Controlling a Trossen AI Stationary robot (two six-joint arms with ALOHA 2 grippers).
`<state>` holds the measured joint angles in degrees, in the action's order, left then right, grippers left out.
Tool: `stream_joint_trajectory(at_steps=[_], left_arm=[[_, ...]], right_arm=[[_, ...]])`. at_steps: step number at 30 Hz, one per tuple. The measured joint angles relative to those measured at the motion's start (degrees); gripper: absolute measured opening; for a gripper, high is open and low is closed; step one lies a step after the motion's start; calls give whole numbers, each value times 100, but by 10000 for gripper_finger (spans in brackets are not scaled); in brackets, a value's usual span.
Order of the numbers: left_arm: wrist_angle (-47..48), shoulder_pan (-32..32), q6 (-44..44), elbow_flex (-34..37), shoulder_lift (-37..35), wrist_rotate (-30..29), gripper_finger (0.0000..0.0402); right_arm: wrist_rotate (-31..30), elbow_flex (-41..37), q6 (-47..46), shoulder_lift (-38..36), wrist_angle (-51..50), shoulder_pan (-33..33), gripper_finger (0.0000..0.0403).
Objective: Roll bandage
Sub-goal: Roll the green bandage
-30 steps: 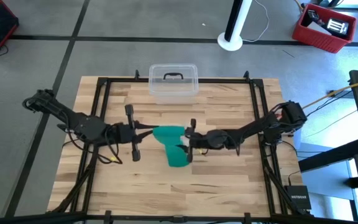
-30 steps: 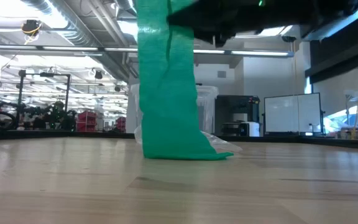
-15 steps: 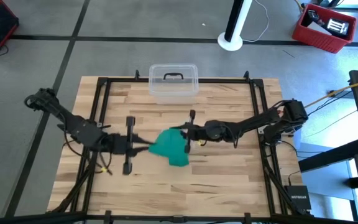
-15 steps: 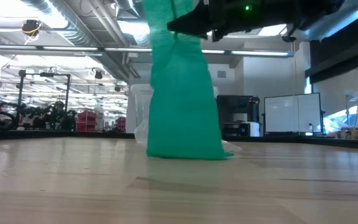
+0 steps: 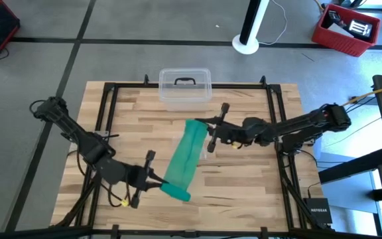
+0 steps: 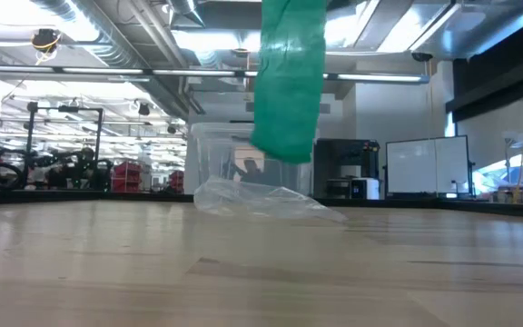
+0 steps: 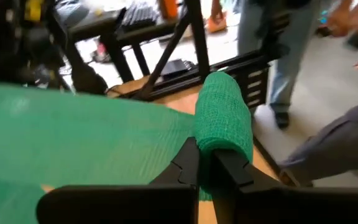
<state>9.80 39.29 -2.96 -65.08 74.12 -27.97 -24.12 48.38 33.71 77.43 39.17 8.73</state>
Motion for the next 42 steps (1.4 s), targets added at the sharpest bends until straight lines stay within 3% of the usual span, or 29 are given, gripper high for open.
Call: stream_joint_trajectory(at_steps=[7,13,23,29,36,42], left_arm=[[816,-542,959,0,125,-343,5],[1583,-1156,1765,0,125,-500,5],[1836,-1823,2177,-2,-128,-1618,5],[1418,-2015,1641,-2,-419,-2189,5],[170,-2053,430,-2,-482,-2305,5],[-320,-1959,-401,-2,-482,-2486,5]], right_arm=[[271,189,373,-380,-167,370,4],[339,962,557,-378,-1199,969,7],[226,1663,406,-306,-2411,2020,5],[314,1674,-217,16,-2961,2292,6],[286,1676,-663,937,-3181,2193,6],[-184,1676,-1273,1592,-3216,2067,7]])
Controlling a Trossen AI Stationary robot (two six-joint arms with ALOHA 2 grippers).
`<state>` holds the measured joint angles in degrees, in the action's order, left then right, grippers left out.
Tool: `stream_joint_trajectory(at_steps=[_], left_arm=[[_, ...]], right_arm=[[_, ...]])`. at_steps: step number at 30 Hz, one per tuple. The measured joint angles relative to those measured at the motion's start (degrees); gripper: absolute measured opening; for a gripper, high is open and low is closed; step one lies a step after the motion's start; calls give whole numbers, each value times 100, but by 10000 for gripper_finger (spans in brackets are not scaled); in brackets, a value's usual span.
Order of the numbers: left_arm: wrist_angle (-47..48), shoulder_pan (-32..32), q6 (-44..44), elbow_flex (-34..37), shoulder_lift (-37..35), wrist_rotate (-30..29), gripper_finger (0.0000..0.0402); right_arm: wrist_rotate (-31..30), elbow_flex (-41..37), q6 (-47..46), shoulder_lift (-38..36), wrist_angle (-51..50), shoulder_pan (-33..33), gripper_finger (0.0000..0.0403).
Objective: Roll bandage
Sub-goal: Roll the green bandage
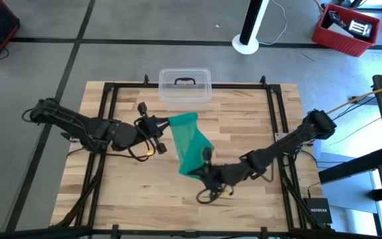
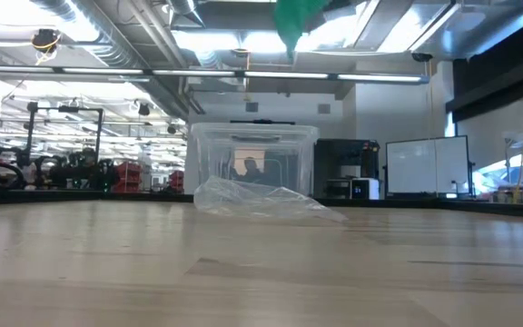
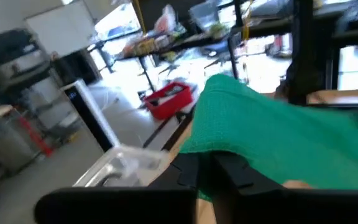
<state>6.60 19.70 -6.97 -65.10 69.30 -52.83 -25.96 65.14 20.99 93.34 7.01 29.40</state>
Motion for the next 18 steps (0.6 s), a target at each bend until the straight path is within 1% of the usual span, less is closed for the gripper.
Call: stream_joint_trajectory(at_steps=[4,6,9,12,15,18], left_arm=[[-406,140,-656,1,6,6,5],[-455,216,-884,0,6,0,5],[-418,287,-1086,2,8,3,5],[-331,309,-1292,2,8,9,5],[-100,311,-1345,1,8,113,5],[94,315,-1432,0,11,151,5]], right_arm=[[-165,-2,-550,290,169,-234,13],[-199,-2,-1083,330,185,-368,32],[-7,-2,-1919,330,34,-563,84],[111,-2,-2544,320,-128,-624,150],[263,15,-2806,222,-106,-611,213],[293,139,-2811,102,-181,-611,262]])
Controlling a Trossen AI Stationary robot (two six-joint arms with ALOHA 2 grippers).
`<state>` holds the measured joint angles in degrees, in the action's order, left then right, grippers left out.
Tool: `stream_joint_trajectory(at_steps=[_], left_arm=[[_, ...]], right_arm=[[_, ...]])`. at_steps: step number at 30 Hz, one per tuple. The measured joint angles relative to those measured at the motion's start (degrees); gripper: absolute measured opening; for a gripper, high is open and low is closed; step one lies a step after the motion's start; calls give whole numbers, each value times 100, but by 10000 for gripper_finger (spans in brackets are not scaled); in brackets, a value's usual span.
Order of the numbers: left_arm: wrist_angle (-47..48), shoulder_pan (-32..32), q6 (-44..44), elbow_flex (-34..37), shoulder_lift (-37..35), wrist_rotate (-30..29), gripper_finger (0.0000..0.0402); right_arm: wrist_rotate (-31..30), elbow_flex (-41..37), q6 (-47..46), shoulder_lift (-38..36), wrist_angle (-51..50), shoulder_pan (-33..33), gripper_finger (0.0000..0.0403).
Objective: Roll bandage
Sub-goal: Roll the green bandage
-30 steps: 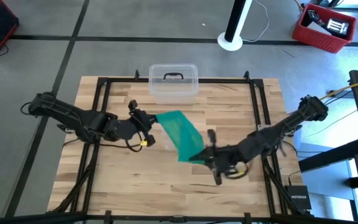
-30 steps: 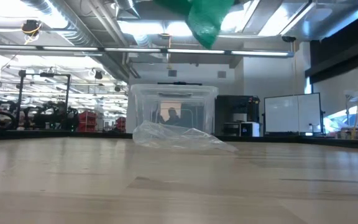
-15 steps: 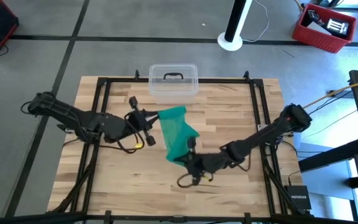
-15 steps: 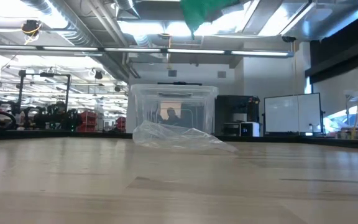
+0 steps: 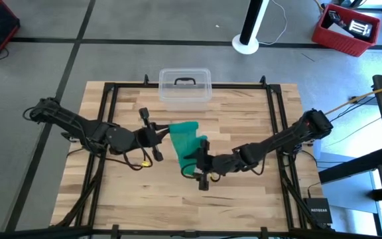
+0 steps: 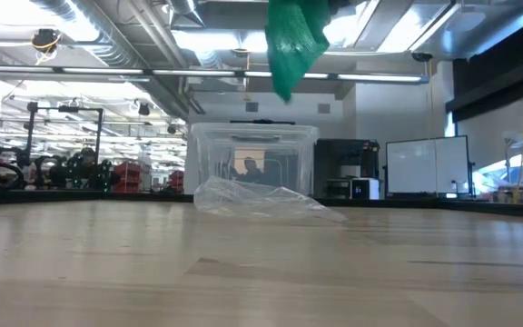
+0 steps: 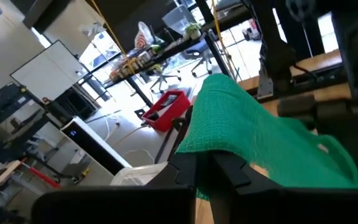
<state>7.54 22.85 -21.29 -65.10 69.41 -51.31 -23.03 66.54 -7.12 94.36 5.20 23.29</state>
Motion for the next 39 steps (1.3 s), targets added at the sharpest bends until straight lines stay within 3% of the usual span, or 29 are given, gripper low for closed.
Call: stream_joint_trajectory(at_steps=[4,10,18,22,29,32,36,39], left_arm=[[112,-4,-38,0,0,1,5],[241,-14,-40,1,0,5,5],[264,-44,-143,-1,0,25,5],[245,-97,-147,-1,0,188,5],[246,-96,-137,-1,0,457,5],[246,-98,-136,-1,0,463,5],[200,-100,-136,-1,0,462,5],[207,-98,-140,-3,0,464,5]], right_arm=[[-103,231,162,-83,-250,-7,298],[-145,380,291,-96,-367,-4,307],[-414,986,-81,-96,-1930,27,307],[-315,1569,730,-98,-2289,113,307],[57,2427,1099,-96,-4410,104,307],[-195,2677,1149,-98,-4694,107,307],[-956,2818,1164,-98,-4573,111,307],[-264,2842,1220,-100,-4434,103,307]])
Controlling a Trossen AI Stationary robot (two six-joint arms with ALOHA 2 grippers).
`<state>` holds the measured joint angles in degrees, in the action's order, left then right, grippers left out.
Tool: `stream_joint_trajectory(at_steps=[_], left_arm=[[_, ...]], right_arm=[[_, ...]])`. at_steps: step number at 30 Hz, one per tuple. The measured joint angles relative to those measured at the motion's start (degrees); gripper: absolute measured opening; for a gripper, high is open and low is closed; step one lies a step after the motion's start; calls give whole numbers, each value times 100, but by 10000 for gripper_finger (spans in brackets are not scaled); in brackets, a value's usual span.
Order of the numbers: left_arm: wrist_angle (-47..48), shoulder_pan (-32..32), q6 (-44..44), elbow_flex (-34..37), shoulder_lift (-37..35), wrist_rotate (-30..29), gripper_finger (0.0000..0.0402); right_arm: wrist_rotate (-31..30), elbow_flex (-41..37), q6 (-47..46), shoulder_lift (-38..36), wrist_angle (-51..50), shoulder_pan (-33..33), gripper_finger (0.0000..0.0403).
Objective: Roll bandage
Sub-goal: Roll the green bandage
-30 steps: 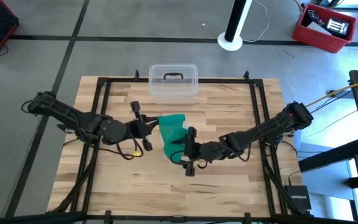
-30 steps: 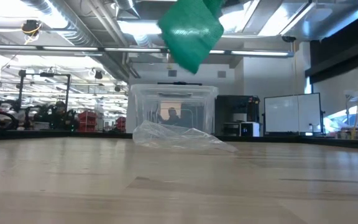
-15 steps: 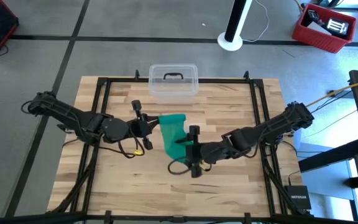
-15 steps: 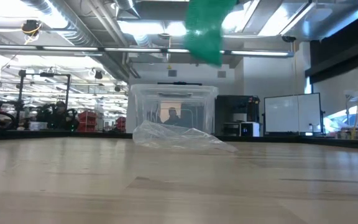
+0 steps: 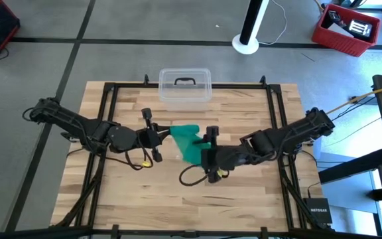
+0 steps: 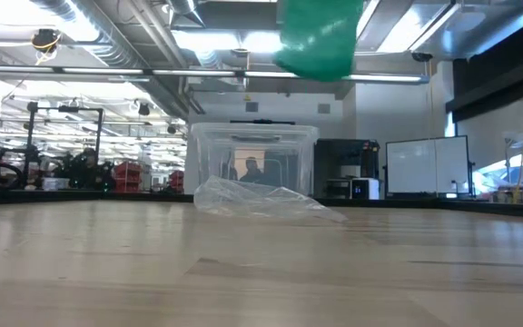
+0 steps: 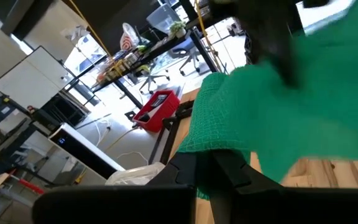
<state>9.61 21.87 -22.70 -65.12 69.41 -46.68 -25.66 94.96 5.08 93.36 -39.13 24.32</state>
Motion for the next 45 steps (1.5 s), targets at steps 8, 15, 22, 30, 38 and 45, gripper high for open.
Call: stream_joint_trajectory(at_steps=[8,15,22,30,38,45], left_arm=[[8,2,-28,0,0,0,5],[105,-19,24,0,0,-13,5],[340,6,129,0,0,-44,5],[323,41,102,0,-81,-356,5],[317,26,55,0,-142,-359,5],[-337,226,-159,0,-140,-268,5]], right_arm=[[-170,-2,148,11,244,127,307],[-524,0,1011,-107,827,369,307],[-2202,-3,823,-105,103,418,307],[-1356,-4,-621,-150,-1241,664,307],[244,-4,-1453,-146,-1281,830,307],[-1107,-331,-1874,-162,-1881,808,307]])
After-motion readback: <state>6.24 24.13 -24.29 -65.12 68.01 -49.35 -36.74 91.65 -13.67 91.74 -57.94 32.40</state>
